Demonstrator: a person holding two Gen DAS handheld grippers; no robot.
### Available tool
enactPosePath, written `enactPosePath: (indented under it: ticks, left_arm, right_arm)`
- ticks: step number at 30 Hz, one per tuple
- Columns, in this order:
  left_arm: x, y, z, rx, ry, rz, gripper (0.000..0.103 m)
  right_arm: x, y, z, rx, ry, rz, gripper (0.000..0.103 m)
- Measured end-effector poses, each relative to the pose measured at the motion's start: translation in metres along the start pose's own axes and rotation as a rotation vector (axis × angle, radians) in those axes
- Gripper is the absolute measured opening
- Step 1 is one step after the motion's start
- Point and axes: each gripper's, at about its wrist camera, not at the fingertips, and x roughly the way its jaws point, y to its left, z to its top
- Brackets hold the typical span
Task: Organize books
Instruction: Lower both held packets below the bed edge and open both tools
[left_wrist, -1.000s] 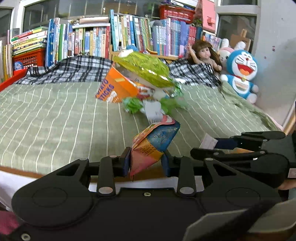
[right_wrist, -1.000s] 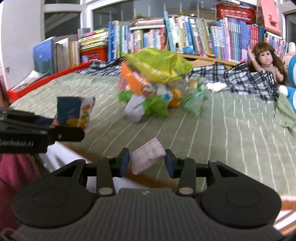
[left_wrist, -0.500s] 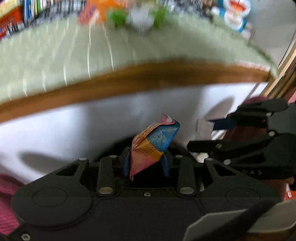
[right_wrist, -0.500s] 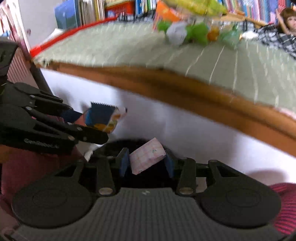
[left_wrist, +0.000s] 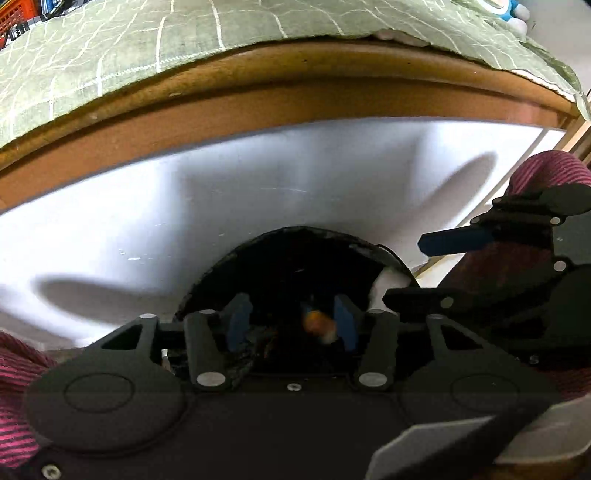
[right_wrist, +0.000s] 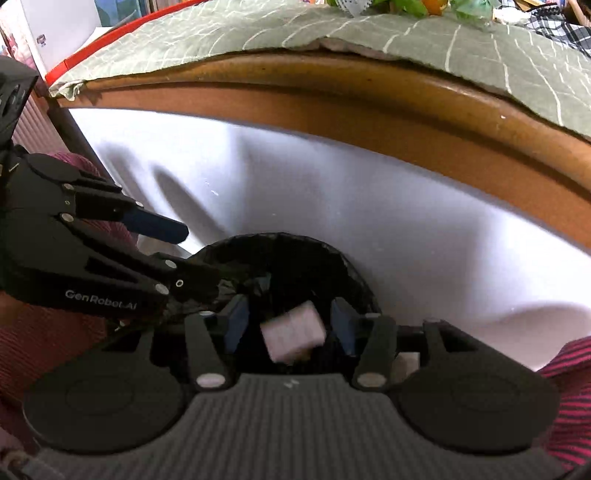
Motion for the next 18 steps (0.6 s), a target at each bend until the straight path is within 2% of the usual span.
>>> enactPosePath:
  ticks: [4,10,14,18]
  left_arm:
    - [0.0,0.002,0.001,0.006,-0.01,0.033,0.063]
    - [-0.016,0.006,0.008,0.014,-0.063,0.049,0.071]
    - [-0.039,0.009,0.014,0.039,-0.139,0.047,0.075]
    - [-0.072,0.013,0.028,0.053,-0.238,0.008,0.083]
  right_arm:
    - [0.004,0.0,0.002,0.009,-0.002,-0.003,0.072]
    - [-0.007,-0.003,0.01,-0.003,-0.036,-0.016,0.074]
    - [-0.027,-0.005,0.021,-0.007,-0.092,-0.001,0.076]
    - [-0.053,-0.009,0.034,-0.012,-0.17,0.006,0.078]
